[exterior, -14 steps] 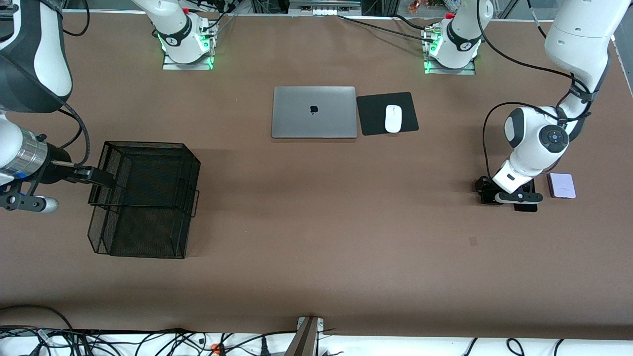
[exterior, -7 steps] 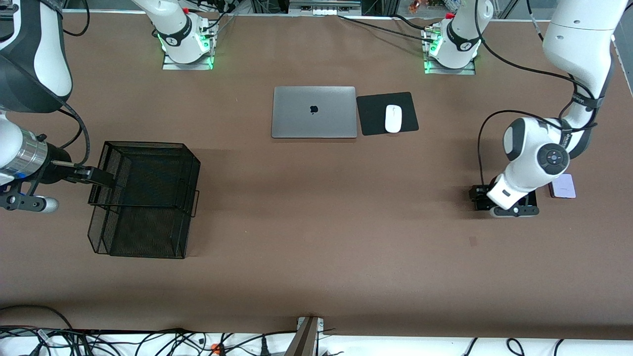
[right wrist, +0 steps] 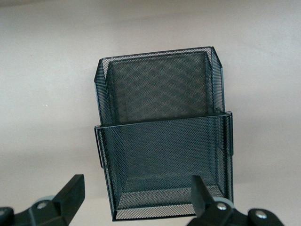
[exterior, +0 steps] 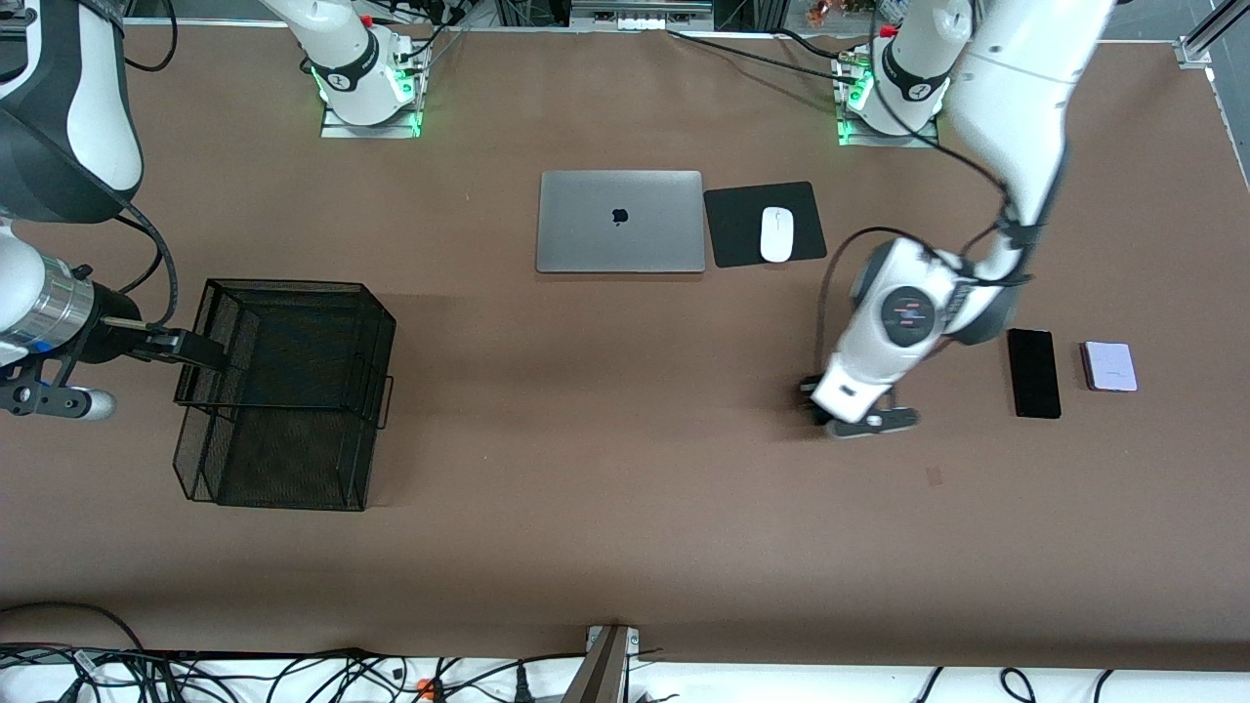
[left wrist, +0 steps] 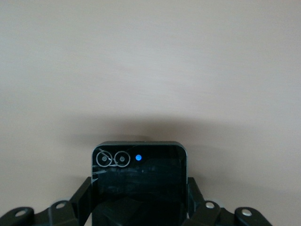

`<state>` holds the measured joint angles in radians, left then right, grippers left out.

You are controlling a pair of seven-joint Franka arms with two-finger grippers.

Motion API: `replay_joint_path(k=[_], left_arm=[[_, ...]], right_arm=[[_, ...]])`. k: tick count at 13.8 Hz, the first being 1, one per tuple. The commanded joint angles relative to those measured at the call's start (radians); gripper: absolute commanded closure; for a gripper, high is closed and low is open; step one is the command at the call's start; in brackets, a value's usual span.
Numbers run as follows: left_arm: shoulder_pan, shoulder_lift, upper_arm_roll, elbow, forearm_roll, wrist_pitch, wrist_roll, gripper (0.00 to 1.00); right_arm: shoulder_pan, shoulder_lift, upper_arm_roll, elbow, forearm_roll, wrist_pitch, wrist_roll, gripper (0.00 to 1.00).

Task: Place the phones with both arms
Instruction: 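Carry the flip phone with the left gripper beside the laptop, lower it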

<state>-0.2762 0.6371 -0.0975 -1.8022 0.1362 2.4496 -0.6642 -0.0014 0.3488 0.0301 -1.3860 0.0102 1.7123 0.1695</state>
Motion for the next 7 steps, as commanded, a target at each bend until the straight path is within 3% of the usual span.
replay_joint_path(k=[1,7], left_arm=[[-0.122,0.116,0.015,0.223,0.005,-0.098,-0.151,1.00],[-0.305,0.217,0.015,0.424,-0.058,-0.106,-0.199,1.00]], right_arm=[[-0.009,0.004,0.005,0.013,0.025,-0.007,-0.010,0.00],[-0.011,0.004,0.007,0.013,0.025,-0.007,-0.010,0.00]])
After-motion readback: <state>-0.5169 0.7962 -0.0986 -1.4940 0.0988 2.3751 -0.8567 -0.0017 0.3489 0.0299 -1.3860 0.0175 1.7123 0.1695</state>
